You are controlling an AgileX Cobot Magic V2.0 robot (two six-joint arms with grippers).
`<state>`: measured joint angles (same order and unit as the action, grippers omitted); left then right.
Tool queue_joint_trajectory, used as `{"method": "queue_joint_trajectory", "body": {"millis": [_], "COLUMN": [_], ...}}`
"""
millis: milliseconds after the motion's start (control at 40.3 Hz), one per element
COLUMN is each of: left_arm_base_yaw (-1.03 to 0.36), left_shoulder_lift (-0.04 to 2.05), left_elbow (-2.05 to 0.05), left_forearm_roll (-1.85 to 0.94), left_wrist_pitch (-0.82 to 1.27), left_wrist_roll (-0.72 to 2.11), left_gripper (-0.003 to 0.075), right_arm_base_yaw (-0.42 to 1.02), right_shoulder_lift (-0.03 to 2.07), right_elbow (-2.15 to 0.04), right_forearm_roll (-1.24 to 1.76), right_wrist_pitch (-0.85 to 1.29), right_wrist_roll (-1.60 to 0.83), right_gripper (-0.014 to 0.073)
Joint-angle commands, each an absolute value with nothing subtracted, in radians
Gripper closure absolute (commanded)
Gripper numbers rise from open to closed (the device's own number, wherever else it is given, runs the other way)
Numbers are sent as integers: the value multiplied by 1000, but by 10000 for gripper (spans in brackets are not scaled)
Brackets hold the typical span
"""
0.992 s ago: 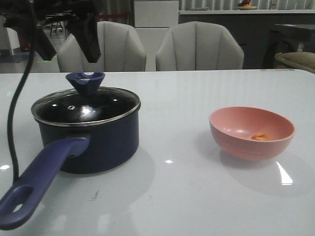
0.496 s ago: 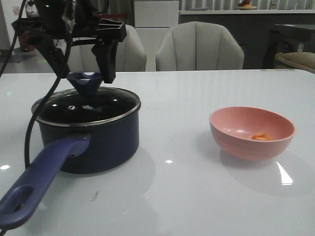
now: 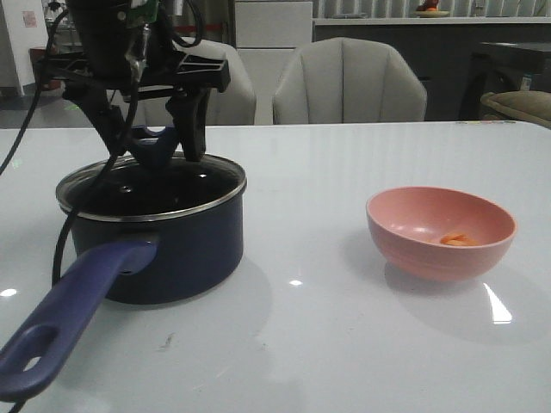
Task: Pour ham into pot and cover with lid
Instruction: 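Lower the left gripper onto the purple lid knob and grasp it, then lift the glass lid off the saucepan and set it beside the pot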
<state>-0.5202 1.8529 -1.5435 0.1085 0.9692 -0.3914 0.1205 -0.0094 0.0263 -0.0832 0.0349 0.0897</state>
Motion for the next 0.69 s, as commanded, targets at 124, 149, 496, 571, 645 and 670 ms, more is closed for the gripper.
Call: {"method": "queue_joint_trajectory", "body": {"millis": [124,149,496,571,645,670], "left_arm_base_yaw": [-526,-526,-522,-519,-497,-481], "left_shoulder_lift": [1805,1805,1743,1706,1670,1654], "left_elbow": [-1615,-1622,-1648,-1625,-1590,-1579], "left_forearm_roll": [105,105,194,223,237,237], "left_wrist_pitch": [930,934,1006,1004,1002,1002], "left_wrist_roll": [-407,-407,-407,-386,-353,-351], "left_gripper": [407,407,407,407,407,407], "right_arm_base_yaw": [118,118,118,118,118,118], "right_shoulder_lift": [-31,-31,-31,-31,-31,-31], "right_elbow": [22,22,22,22,22,22], "right_forearm_roll": [-97,-97,-97,-97,-97,-97], "right_wrist_pitch": [-56,-56,-56,-56,-56,-56], "right_wrist_roll": [85,85,85,85,85,85], "right_gripper": [444,444,444,444,444,444]}}
